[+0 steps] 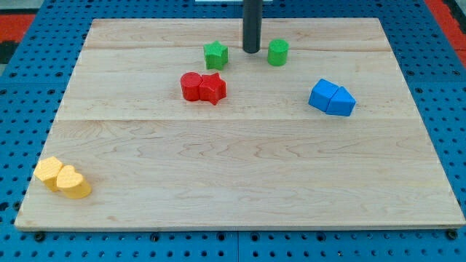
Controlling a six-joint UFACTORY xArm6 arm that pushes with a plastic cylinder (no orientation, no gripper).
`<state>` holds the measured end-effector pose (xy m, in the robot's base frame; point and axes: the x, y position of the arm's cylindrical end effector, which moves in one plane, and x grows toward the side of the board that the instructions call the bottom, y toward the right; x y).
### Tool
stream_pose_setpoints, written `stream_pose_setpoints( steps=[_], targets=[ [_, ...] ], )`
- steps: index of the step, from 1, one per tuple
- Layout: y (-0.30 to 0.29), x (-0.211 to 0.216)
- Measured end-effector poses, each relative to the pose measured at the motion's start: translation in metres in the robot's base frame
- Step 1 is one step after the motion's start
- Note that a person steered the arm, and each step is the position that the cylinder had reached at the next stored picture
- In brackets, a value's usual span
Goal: Push the green star into the red blocks
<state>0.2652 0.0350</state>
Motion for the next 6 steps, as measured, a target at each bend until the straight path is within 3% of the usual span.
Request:
stream_pose_setpoints(
  steps=[1, 3, 4, 5, 6],
  targets=[
    [-0.061, -0.004],
    [-0.075, 0.043],
    [-0.088, 0.047],
    [-0.094, 0.035],
    [-0.068, -0.012]
  ],
)
